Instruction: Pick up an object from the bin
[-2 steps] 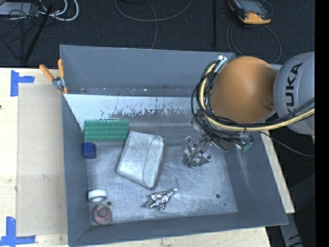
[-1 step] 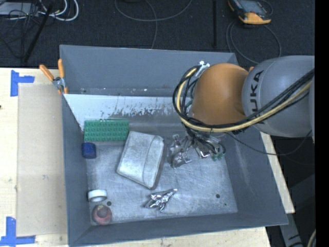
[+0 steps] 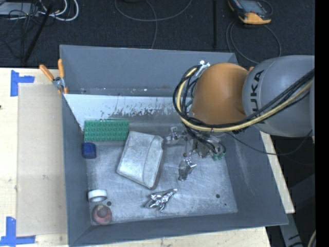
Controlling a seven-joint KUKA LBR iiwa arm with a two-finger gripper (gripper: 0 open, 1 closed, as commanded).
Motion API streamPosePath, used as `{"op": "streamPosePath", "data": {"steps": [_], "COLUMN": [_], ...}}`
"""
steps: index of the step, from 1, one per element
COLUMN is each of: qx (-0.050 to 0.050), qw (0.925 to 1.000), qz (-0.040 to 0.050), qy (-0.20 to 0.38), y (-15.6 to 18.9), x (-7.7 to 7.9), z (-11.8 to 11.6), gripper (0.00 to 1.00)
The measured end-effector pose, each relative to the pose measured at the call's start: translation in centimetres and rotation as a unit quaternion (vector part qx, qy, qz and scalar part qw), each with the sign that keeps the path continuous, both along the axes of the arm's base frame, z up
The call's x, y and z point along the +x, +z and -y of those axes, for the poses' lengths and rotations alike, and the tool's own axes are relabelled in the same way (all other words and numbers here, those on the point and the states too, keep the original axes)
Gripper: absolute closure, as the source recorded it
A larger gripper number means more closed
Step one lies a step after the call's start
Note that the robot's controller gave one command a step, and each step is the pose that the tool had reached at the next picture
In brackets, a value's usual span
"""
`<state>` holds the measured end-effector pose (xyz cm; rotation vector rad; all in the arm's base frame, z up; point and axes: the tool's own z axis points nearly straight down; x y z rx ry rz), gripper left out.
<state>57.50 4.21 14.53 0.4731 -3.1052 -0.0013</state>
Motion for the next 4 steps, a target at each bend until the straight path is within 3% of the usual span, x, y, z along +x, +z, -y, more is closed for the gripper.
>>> {"op": "streamPosePath", "data": {"steps": [1,2,3,4], "qx": [0.0,-0.001,-0.001,0.0], "qw": [0.9776,0.9532,0.9532,0.9521], "qz": [0.0026,0.0004,0.0001,0.0042], "qy": [0.21,0.302,0.302,0.306], "y": [-7.4,-7.4,-7.3,6.2], "x": [-8.5,-7.9,-7.9,-7.6], "z": [1.6,-1.7,-1.8,-3.5], "gripper": [0.0,0.0,1.0,1.0]}}
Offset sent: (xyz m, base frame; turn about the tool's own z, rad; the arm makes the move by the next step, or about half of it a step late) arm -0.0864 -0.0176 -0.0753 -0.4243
